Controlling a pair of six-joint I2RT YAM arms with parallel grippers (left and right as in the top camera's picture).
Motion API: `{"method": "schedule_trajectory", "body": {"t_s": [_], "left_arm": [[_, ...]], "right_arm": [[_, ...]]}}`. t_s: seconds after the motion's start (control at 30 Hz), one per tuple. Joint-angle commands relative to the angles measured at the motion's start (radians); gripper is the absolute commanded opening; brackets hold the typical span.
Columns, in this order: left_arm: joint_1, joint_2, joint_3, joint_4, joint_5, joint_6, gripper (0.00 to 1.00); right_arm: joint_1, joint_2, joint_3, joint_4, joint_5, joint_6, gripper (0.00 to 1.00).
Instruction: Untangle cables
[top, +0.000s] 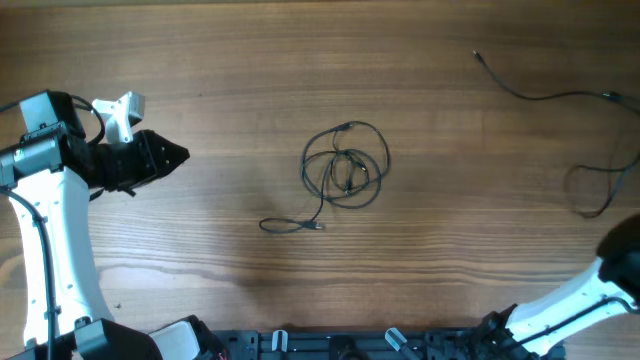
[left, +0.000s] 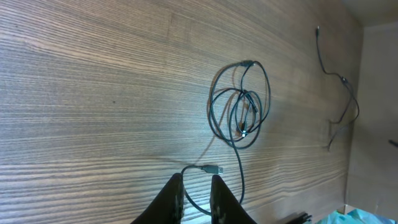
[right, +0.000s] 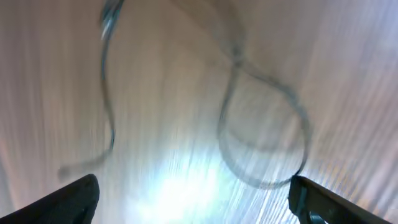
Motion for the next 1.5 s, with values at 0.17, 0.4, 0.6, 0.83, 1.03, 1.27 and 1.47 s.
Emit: {"method": "schedule_trajectory", "body": {"t_s": [0.17,0.4,0.6,0.83,1.03,1.27,1.47], "left_arm": [[-0.003,-0.017,0.005,-0.010,0.002,0.020,0.17],[-0.003,-0.017,0.005,-0.011,0.002,0.021,0.17],[-0.003,-0.017,0.005,-0.011,0.002,0.020,0.17],[-0.003,-0.017,0.005,-0.011,0.003,0.020,0.17],[-0.003,-0.017,0.005,-0.011,0.003,0.019,0.17],[-0.003,-0.017,0.005,-0.003,0.003,0.019,0.17],[-0.003,-0.017,0.005,-0.005,0.003,0.019,0.17]], "right_arm": [[0.315,0.056,0.003,0.123,0.113,-0.500,1.00],[0.407,0.217,0.003,0.173,0.154,-0.497,0.91],[0.425,0.330,0.003,0.198,0.192,-0.512,0.63],[0.425,0.390,0.003,0.258,0.192,-0.467,0.67],[0.426,0.390,0.003,0.309,0.074,-0.232,0.14],[0.454,0.390,0.003,0.347,0.086,-0.235,0.85],[0.462,0.390,0.003,0.350,0.003,0.135,1.00]]}}
